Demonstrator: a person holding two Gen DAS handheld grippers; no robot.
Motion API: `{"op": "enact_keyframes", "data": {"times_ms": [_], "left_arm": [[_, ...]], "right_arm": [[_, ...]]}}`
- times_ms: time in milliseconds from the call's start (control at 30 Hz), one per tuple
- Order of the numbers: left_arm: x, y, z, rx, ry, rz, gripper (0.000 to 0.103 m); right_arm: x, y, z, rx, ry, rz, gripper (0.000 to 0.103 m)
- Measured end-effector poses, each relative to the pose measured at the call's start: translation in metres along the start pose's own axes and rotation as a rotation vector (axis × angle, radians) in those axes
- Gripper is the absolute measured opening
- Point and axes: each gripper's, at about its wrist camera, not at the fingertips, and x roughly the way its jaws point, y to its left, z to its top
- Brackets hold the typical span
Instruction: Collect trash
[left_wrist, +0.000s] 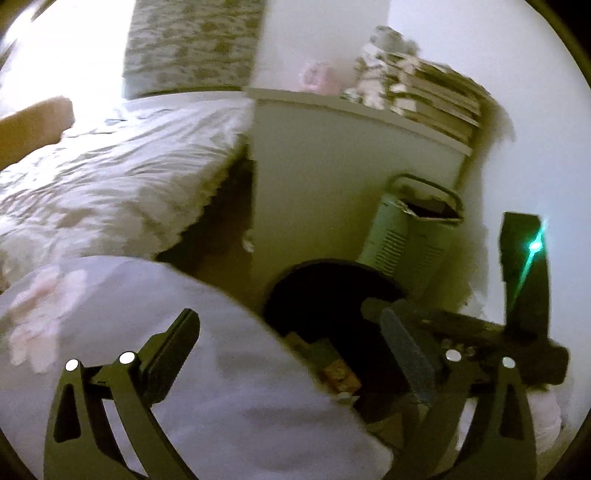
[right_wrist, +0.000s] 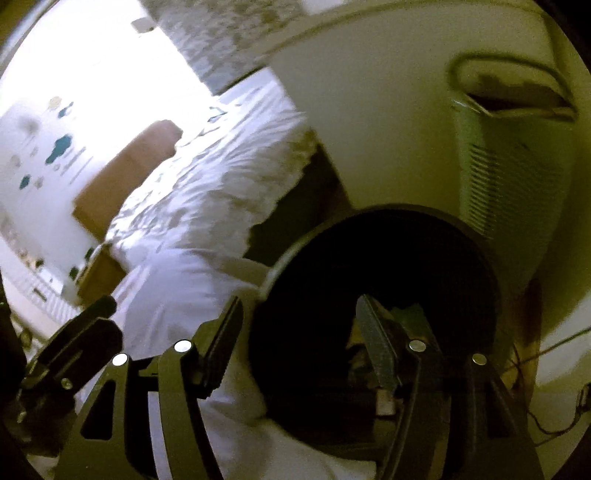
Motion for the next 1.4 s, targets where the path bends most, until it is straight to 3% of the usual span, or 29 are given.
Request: {"op": "enact_keyframes", "data": {"times_ms": [300, 667, 1000, 1400], "left_arm": [[-0.070, 0.088, -0.020, -0.170, -0.092, 0.233, 0.098], [-0.143, 0.148, -0.060, -0.246, -0.197, 0.500, 0.098], [-0.163, 0.174, -0.090, -0.323, -0.204, 0.556, 0.098], [-0.166, 0.179, -0.108, -0.346, -0.194, 0.579, 0.098]], "right_arm": [[0.006, 0.107, -0.011, -0.161, -0.011, 0.107, 0.076], [0.009, 0.209, -0.057, -0.322, -0.065, 0.172, 0.088], [0.014, 0.237, -0.097, -0.390, -0.147, 0.141, 0.094], [0.001, 0.242, -0.115, -0.473, -0.302, 0.095, 0.098]]}}
